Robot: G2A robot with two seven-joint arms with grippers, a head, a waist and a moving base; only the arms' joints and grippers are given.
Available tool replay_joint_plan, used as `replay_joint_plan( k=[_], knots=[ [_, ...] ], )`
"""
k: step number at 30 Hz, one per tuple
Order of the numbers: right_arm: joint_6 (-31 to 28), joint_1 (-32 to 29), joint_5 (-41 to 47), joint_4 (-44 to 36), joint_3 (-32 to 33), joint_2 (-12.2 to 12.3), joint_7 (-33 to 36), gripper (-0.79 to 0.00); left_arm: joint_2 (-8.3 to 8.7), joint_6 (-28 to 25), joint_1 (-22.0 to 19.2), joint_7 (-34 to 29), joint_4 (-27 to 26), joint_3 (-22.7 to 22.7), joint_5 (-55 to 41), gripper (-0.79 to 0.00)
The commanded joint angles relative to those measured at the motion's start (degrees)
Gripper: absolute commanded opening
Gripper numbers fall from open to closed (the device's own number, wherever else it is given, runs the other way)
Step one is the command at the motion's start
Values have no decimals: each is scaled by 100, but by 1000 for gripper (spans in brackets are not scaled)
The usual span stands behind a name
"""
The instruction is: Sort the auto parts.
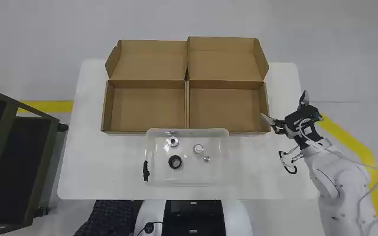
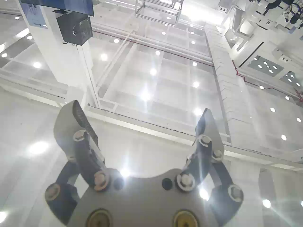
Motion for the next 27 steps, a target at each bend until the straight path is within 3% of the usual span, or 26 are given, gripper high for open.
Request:
replay_joint_plan(
  k=[1, 9, 27],
  knots=[
    [0, 0, 0, 0, 0, 0, 0, 0, 0, 0, 0, 0, 0, 0, 0, 0],
    [-150, -3, -13, -7, -112, 9, -81, 0, 0, 0, 0, 0, 0, 0, 0, 0],
    [-2064, 605, -168, -141, -1239, 128, 11, 0, 0, 0, 0, 0, 0, 0, 0, 0]
  ],
)
